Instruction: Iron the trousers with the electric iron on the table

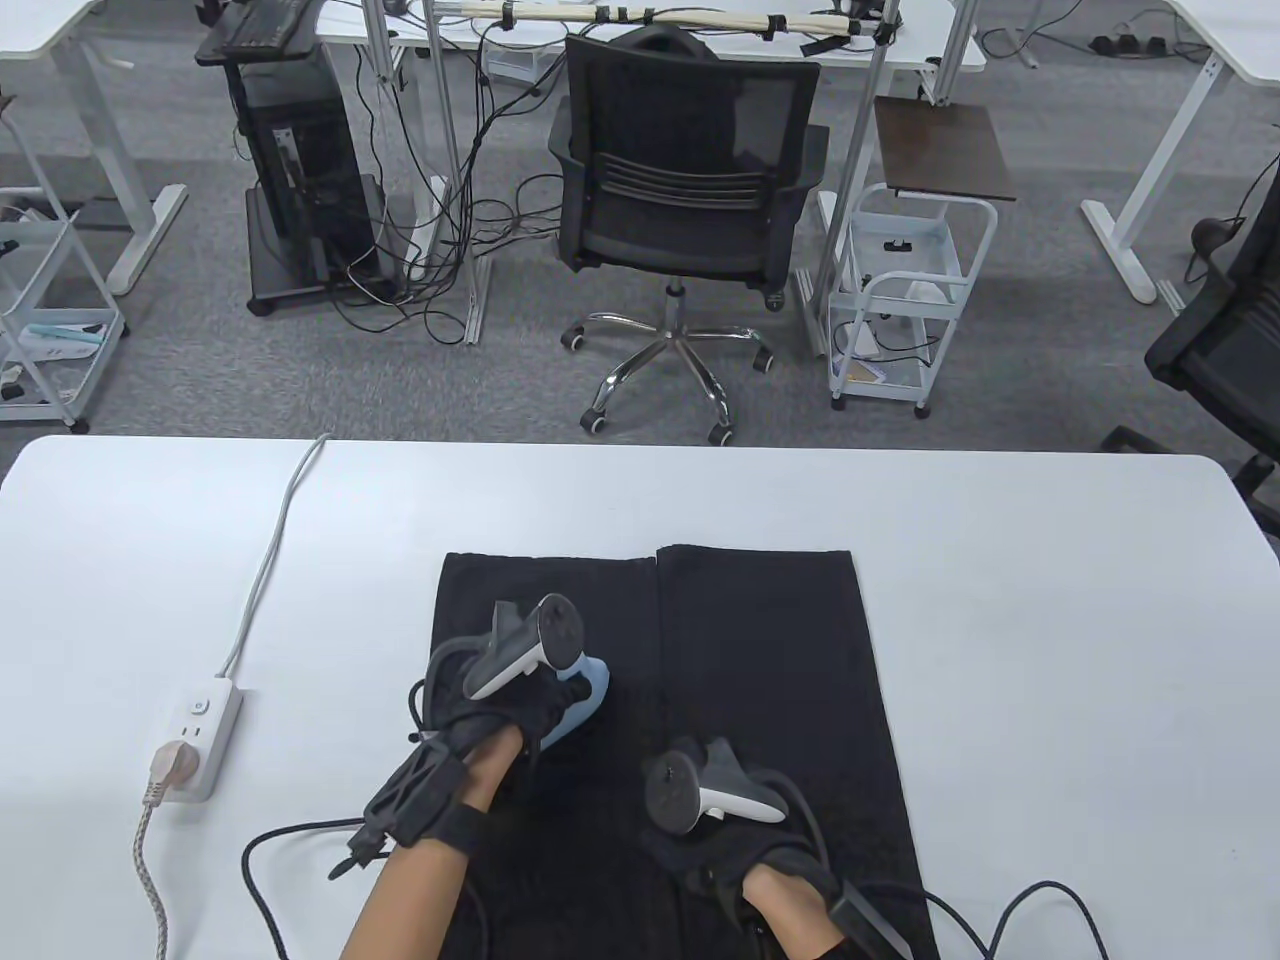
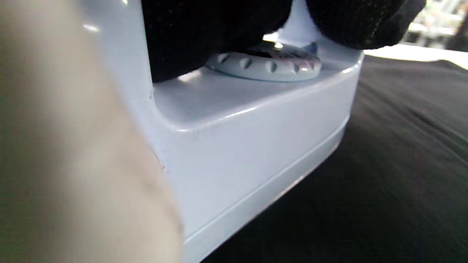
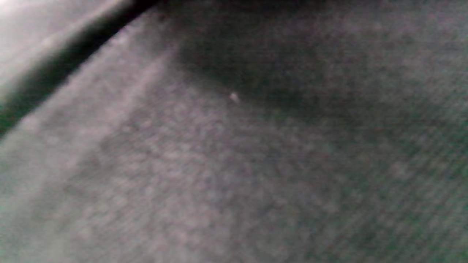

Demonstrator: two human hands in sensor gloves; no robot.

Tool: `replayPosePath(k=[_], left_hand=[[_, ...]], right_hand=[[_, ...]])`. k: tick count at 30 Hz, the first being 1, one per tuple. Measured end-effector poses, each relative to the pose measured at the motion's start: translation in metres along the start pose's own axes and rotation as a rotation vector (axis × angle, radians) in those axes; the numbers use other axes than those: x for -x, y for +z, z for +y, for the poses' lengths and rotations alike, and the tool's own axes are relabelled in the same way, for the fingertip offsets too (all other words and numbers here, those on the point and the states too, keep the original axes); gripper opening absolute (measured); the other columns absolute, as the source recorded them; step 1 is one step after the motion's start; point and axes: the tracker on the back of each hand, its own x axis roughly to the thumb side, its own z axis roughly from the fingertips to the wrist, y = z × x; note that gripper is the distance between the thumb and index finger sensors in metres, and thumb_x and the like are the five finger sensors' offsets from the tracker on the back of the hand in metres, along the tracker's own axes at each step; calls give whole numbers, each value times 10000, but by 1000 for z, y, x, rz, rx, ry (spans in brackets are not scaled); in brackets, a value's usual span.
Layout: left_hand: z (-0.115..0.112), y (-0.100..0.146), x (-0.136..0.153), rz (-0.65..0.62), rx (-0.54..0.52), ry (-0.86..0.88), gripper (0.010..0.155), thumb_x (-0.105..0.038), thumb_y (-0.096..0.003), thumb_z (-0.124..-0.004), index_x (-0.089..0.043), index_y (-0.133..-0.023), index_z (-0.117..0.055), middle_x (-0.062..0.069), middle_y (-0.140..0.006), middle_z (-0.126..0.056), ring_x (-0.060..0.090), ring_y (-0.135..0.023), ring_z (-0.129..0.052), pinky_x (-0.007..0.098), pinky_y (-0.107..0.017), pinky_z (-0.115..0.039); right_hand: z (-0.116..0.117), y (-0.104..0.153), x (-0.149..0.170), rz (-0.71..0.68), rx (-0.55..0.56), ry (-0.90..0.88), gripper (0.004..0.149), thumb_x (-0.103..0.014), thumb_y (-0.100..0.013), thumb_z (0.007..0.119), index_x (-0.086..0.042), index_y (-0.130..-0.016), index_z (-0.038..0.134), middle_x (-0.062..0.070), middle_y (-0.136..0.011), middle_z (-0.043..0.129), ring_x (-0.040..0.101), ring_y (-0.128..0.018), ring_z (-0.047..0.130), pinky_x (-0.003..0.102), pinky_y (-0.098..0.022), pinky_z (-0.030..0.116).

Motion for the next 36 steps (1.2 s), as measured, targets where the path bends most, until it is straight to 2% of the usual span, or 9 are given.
replayPosePath(k=[4, 9, 11, 14, 20, 26, 30, 33, 36], left_hand=[[-16, 45, -10, -104, 7, -39, 537, -576, -434, -769, -153, -764, -747, -42, -435, -922, 119, -343, -970, 488, -526, -824], [-32, 87, -21, -225, 21, -78, 538, -574, -433, -769, -148, -761, -748, -38, -432, -924, 121, -338, -972, 493, -520, -827], [-34, 95, -22, -290, 19, -96, 536, -576, -433, -772, -153, -761, -751, -40, -431, -925, 119, -337, -972, 488, -521, -827], [-33, 90, -20, -296, 33, -74, 536, -574, -438, -778, -152, -767, -752, -40, -433, -926, 119, -336, -971, 485, -522, -829], [-19, 48, -16, -208, 9, -55, 540, -573, -444, -780, -150, -779, -749, -40, -439, -924, 122, -343, -968, 484, -529, -826], [9, -29, -3, -45, 1, -1, 541, -579, -448, -776, -158, -786, -744, -45, -444, -922, 116, -349, -967, 477, -534, -829], [24, -69, 10, 60, -5, 34, 541, -581, -447, -775, -159, -784, -744, -47, -443, -923, 114, -349, -968, 475, -536, -828], [32, -89, 20, 122, -10, 55, 541, -582, -447, -775, -160, -784, -743, -47, -443, -923, 113, -349, -968, 474, -537, -827], [35, -97, 27, 154, -11, 71, 540, -582, -446, -776, -160, -783, -744, -48, -442, -922, 114, -349, -967, 474, -535, -827]], right_hand=[[0, 1, 3, -12, 5, 0, 737, -486, -594, 412, -174, -1079, -47, 256, -1076, -158, 575, -942, -69, 785, -615, 166], [0, 1, 3, -14, 5, 5, 732, -486, -594, 411, -180, -1077, -45, 257, -1076, -157, 575, -942, -69, 785, -615, 168], [0, 1, 3, -15, 4, 4, 733, -486, -594, 413, -178, -1077, -45, 258, -1076, -158, 576, -942, -69, 786, -614, 167], [0, 1, 3, -13, -2, 8, 734, -487, -595, 410, -177, -1075, -50, 260, -1074, -162, 578, -941, -70, 787, -614, 166], [0, 1, 1, -7, -10, 16, 738, -489, -595, 404, -171, -1072, -60, 268, -1068, -169, 588, -937, -71, 795, -610, 169], [0, 0, 0, -3, -10, 18, 745, -489, -595, 401, -158, -1074, -65, 274, -1067, -170, 593, -936, -70, 797, -609, 171], [0, 0, -1, -2, -9, 18, 745, -489, -595, 401, -157, -1074, -63, 276, -1067, -169, 594, -936, -70, 798, -609, 173], [0, 0, -1, -2, -10, 19, 746, -489, -595, 400, -156, -1075, -65, 277, -1068, -167, 595, -936, -69, 799, -608, 174], [0, 0, -1, -4, -9, 20, 745, -489, -595, 400, -157, -1075, -64, 280, -1067, -167, 597, -935, -69, 800, -608, 173]])
